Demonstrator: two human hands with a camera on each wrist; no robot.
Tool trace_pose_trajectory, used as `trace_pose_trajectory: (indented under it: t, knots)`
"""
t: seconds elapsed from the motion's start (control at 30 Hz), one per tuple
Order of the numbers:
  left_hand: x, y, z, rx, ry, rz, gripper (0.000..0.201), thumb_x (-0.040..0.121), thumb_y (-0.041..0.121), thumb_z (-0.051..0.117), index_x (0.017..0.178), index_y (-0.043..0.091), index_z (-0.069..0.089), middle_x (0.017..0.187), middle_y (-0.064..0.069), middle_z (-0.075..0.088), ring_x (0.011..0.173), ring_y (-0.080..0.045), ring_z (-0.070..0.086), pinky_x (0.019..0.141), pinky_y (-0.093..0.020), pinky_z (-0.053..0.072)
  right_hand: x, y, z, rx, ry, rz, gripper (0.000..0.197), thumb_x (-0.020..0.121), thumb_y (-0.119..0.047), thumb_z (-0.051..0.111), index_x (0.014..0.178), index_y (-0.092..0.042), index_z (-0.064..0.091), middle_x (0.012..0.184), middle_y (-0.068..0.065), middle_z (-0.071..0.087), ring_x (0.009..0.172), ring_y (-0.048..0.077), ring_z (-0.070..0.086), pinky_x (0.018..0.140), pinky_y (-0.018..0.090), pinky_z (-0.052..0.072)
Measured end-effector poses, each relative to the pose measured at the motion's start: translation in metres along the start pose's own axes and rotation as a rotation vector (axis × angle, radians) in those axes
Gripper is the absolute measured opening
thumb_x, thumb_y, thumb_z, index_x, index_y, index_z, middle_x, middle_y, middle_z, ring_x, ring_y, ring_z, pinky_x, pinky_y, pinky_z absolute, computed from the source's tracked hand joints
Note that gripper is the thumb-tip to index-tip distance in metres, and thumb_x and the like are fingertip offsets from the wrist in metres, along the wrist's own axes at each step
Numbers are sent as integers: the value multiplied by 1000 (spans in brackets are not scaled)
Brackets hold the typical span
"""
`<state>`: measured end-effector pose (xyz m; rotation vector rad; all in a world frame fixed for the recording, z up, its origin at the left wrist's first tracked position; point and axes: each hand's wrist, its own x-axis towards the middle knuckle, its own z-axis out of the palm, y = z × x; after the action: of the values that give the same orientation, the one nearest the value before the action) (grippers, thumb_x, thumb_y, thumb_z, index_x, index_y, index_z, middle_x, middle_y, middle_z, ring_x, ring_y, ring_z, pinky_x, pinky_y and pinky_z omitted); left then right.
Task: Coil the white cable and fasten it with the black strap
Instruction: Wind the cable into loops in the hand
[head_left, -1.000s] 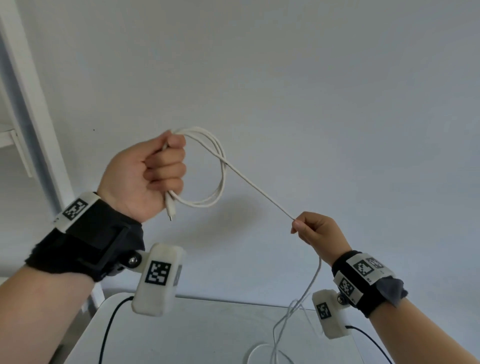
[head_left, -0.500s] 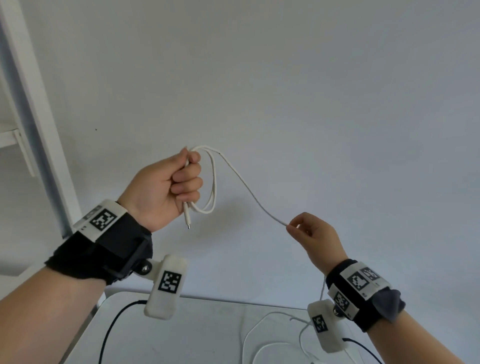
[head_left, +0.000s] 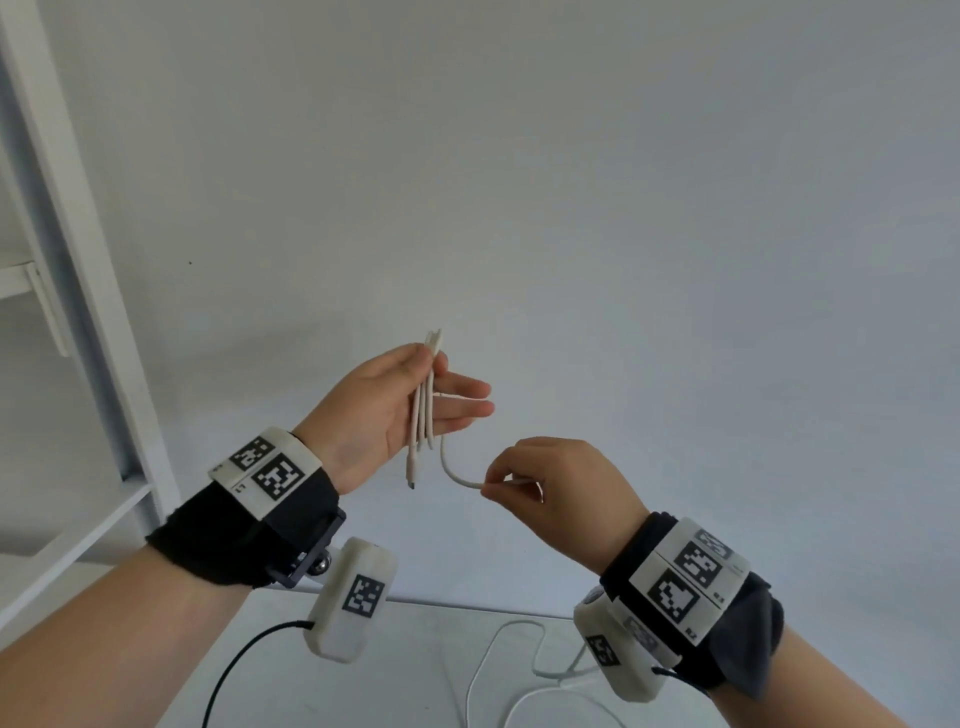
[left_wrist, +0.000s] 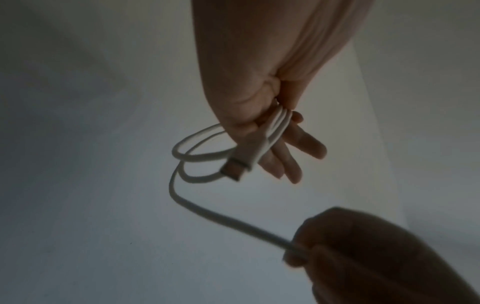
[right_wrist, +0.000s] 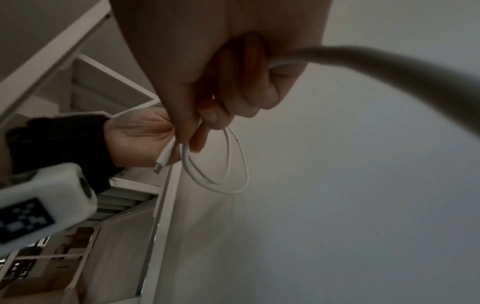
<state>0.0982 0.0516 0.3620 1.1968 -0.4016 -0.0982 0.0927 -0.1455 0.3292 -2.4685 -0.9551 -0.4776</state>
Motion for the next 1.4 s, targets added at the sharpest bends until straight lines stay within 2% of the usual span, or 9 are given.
trace_pose_trajectory:
  t: [0.17,0.27,0.33,0.47,0.57,0.73,0.87,1.03,1.4]
  knots:
    - [-3,-5,5,133,-21,-34,27,93,29,37,85,7,50,91,-15,74,90,-36,69,83,-35,56,4,-18,-7,22,34,-98,12,81,-33,59,76,-24,65,66,-10,59,58,5,49,56,35,51]
    - [-6,-8,10,217,-22,-56,25,94,25,37,84,7,51,82,-6,75,71,-21,71,64,-23,55,6,-27,-11,55,61,-158,12,81,-32,59,74,-24,63,69,-10,62,71,5,62,54,36,53]
    - [-8,-11,12,307,-3,-66,26,97,20,37,81,9,54,69,3,69,56,-10,64,55,-17,50,9,-30,-15,49,79,-175,13,82,-36,55,76,-26,62,64,-13,52,62,7,56,50,36,51]
    - [-13,-15,14,376,-87,-57,28,92,29,40,83,8,56,61,-4,64,44,-19,56,61,-30,54,19,-27,-27,30,143,-151,9,81,-30,60,78,-24,66,62,-14,48,55,4,44,50,38,48]
    - [-15,-15,16,390,-108,-49,30,97,24,34,77,10,52,46,-2,46,34,-10,32,55,-31,53,24,-28,-31,44,170,-145,8,80,-34,60,78,-28,64,62,-11,49,55,6,44,50,38,48]
    - [-17,-13,18,420,-154,-98,33,97,25,35,71,11,48,42,3,31,32,-7,23,44,-25,43,27,-29,-36,27,147,-33,29,71,-49,66,84,-28,50,55,-10,46,51,7,45,52,35,48]
    - [-24,-14,9,342,-150,-188,40,95,38,41,64,13,52,44,6,26,35,-7,18,36,-17,26,30,-10,-52,6,248,32,45,59,-61,66,72,-22,49,49,-12,39,44,7,36,47,26,38]
    - [-27,-9,6,255,-127,-95,35,86,34,43,57,16,47,45,6,23,38,-8,14,38,-19,11,31,14,-55,114,311,117,45,60,-61,62,60,-18,49,49,-6,42,48,10,35,48,16,30]
    - [-21,-11,7,101,-98,-112,28,86,34,42,76,11,55,51,2,32,41,-13,25,40,-20,29,28,4,-40,240,342,99,36,76,-42,67,58,-17,48,47,-7,38,46,9,33,47,16,29]
